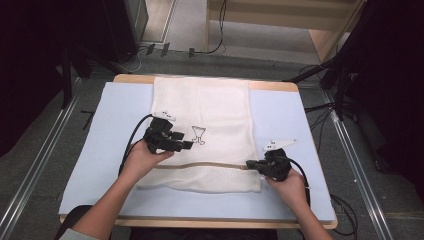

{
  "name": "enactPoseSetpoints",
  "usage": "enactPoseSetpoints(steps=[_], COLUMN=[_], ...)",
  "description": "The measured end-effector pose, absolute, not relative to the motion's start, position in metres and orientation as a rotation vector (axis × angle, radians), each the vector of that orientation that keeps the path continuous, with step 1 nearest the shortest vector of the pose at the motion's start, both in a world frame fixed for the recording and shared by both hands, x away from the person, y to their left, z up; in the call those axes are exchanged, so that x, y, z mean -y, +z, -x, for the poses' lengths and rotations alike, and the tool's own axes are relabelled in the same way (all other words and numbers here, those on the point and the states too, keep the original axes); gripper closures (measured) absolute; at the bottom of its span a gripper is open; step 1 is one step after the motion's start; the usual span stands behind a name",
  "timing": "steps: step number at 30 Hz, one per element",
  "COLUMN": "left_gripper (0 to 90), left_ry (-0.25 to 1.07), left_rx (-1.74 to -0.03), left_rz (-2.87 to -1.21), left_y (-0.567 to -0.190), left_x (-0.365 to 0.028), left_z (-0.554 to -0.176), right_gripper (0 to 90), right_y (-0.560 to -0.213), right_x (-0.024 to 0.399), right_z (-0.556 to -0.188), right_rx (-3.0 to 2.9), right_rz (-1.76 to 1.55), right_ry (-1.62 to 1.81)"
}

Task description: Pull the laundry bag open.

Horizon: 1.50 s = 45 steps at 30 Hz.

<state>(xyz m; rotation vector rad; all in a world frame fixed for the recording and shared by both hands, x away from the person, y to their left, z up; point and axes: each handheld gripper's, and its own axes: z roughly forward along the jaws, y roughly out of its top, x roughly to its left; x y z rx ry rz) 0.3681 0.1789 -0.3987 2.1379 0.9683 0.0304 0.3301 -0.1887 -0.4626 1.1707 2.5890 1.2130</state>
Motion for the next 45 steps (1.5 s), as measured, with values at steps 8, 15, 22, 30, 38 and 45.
enactPoseSetpoints(steps=[8, 15, 22, 30, 38, 45], left_gripper=[43.8, 51.3, 61.8, 71.6, 72.9, 72.8], left_ry=[0.009, -0.025, -0.065, -0.144, -0.157, -0.165], left_rx=[-0.937, -0.894, -0.853, -0.832, -0.816, -0.8], left_rz=[-2.116, -2.162, -2.19, -2.18, -2.238, -2.268], left_y=[-0.401, -0.405, -0.41, -0.417, -0.43, -0.44], left_x=[-0.161, -0.14, -0.113, -0.088, -0.063, -0.047], left_z=[-0.366, -0.358, -0.35, -0.351, -0.352, -0.356], right_gripper=[90.0, 90.0, 90.0, 90.0, 90.0, 90.0], right_y=[-0.47, -0.473, -0.474, -0.476, -0.473, -0.475], right_x=[0.199, 0.194, 0.194, 0.197, 0.197, 0.195], right_z=[-0.331, -0.328, -0.328, -0.33, -0.331, -0.328], right_rx=[-2.565, -2.556, -2.552, -2.552, -2.568, -2.574], right_rz=[-1.182, -1.088, -1.123, -1.172, -1.202, -1.149], right_ry=[1.142, 1.103, 1.109, 1.155, 1.159, 1.161])
